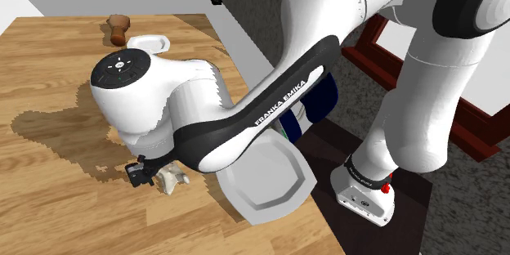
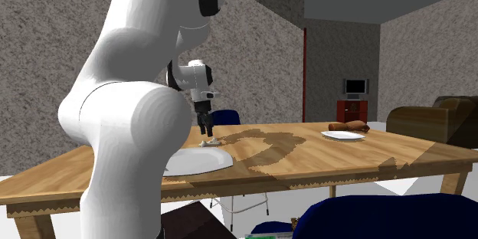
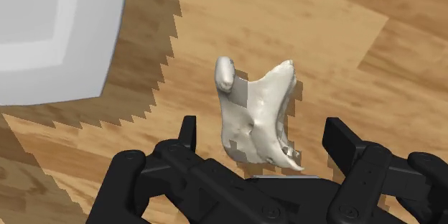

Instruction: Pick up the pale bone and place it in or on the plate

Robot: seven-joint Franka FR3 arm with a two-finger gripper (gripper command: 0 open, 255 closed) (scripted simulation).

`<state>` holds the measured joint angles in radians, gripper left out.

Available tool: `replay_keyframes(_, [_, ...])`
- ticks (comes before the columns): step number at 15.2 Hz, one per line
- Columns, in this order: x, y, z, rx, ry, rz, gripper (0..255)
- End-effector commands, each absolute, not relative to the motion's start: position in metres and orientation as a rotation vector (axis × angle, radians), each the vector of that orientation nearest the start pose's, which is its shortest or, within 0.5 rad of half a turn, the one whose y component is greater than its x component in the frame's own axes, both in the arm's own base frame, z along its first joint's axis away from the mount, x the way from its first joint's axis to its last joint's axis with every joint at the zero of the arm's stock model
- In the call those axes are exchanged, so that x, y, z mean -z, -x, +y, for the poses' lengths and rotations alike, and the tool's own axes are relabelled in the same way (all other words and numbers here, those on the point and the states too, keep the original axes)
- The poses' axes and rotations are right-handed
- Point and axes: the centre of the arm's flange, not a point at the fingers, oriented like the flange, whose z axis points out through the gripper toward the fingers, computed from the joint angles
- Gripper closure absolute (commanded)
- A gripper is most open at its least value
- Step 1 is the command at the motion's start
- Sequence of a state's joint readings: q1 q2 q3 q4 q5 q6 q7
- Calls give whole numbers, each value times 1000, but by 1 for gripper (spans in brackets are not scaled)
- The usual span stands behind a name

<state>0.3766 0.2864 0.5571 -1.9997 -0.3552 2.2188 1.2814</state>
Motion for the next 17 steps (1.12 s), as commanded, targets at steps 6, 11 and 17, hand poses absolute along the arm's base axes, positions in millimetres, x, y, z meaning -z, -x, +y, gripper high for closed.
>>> replay_keyframes(6, [-300, -376, 464, 181, 3194, 253, 0])
replay_keyframes(11, [-300, -376, 464, 181, 3194, 253, 0])
replay_keyframes(17, [-300, -376, 464, 181, 3194, 253, 255])
